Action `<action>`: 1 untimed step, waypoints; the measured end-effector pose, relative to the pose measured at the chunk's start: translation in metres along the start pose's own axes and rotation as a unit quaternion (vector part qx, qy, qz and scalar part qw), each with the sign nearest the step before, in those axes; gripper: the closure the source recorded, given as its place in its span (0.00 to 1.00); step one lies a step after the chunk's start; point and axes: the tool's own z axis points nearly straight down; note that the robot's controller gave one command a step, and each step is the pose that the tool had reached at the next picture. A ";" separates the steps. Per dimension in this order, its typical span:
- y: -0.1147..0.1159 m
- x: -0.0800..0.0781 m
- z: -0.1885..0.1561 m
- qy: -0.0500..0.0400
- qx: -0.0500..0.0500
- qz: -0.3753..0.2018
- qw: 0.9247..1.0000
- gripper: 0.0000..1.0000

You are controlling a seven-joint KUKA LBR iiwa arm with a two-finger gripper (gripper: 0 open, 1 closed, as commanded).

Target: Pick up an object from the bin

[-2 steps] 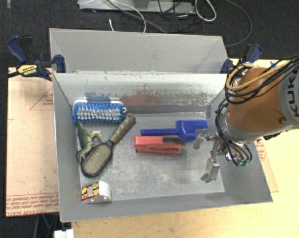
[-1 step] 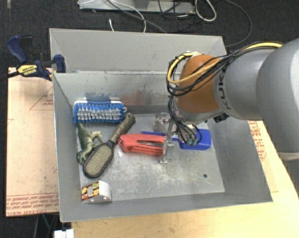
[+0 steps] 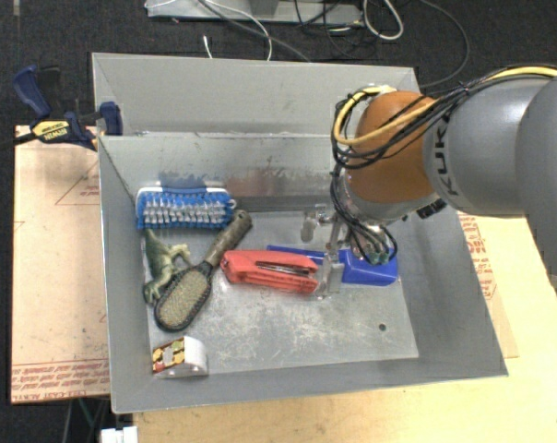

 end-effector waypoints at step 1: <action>0.066 -0.015 0.007 0.001 -0.003 -0.018 1.000 0.00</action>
Offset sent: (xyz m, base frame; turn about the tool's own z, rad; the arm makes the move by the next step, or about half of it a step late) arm 0.0389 -0.0365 -0.0365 -0.1479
